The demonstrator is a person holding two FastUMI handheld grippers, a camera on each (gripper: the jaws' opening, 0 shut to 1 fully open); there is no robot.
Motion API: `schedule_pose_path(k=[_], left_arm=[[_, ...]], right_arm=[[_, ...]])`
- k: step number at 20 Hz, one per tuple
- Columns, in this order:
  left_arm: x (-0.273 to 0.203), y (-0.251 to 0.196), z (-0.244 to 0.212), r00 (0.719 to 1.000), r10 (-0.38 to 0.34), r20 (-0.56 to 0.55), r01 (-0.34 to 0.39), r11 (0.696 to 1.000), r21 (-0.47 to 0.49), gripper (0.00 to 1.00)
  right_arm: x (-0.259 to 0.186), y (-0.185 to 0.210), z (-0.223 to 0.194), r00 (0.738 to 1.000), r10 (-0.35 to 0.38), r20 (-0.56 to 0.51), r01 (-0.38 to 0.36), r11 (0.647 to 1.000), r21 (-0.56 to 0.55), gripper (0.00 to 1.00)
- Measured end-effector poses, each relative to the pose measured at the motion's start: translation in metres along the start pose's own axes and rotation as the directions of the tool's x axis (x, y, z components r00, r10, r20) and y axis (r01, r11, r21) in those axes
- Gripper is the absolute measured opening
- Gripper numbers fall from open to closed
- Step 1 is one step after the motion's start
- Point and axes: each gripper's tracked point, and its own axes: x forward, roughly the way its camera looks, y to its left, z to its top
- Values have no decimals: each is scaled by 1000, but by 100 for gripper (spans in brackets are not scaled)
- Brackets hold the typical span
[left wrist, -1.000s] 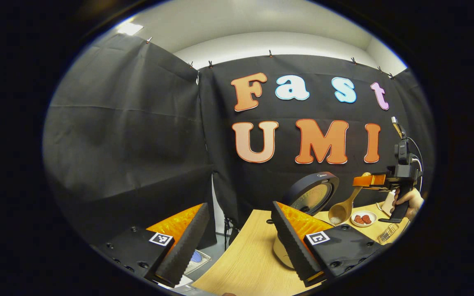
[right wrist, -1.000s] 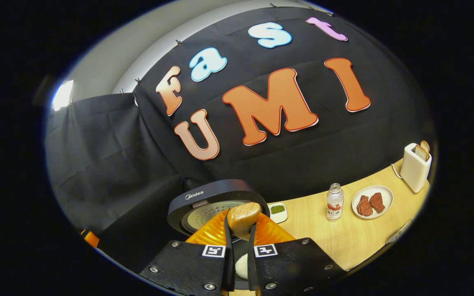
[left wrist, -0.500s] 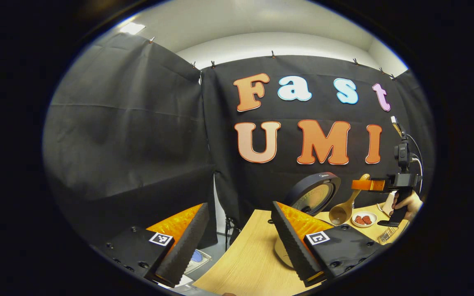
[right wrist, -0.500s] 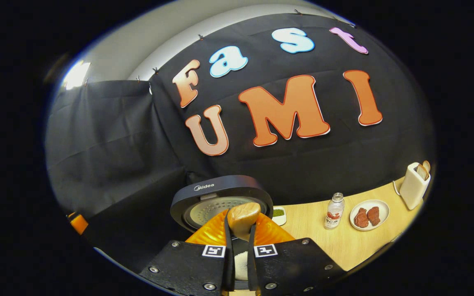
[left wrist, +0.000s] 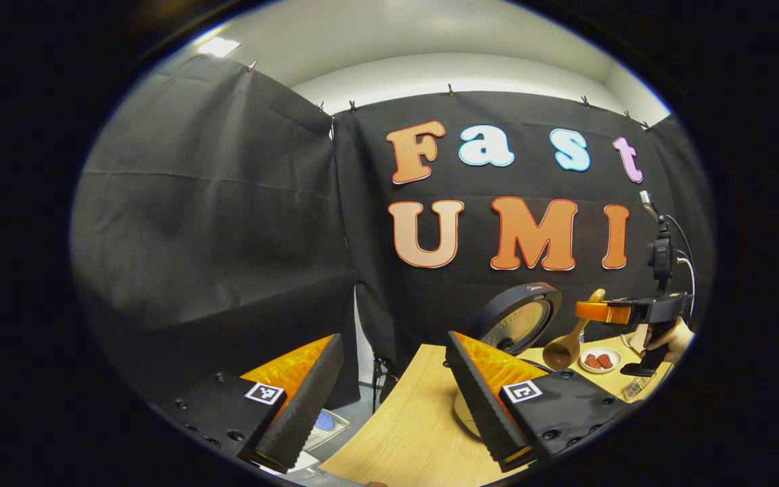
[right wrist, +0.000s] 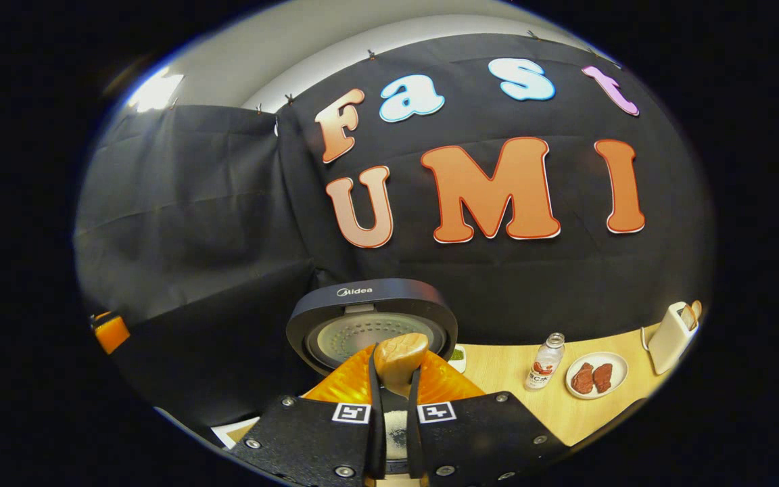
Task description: Close the left gripper, press the button to open the rice cooker; take a wooden spoon from the chopstick holder with the right hand, scoop a spoonful of rice and pour it into the rice cooker, then put the wooden spoon back into the chopstick holder.
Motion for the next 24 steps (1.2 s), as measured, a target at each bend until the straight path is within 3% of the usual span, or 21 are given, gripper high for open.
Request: schedule_pose_path(k=[5,13,20,24], left_arm=[[-1,0,1,1000,4,-2,-4,1000,0,98],[-1,0,-1,1000,16,-12,-16,1000,-7,98],[-7,-3,13,1000,-15,20,15,1000,0,98],[-15,-18,21,999,-38,35,38,999,-1,99]], right_arm=[[-2,4,-3,1000,3,-4,-3,998,-57,11],[-10,-4,-5,1000,-3,-19,2,999,-40,11],[-31,-39,9,999,-39,-8,39,999,27,11],[-53,-77,20,995,-100,1,99,993,58,11]])
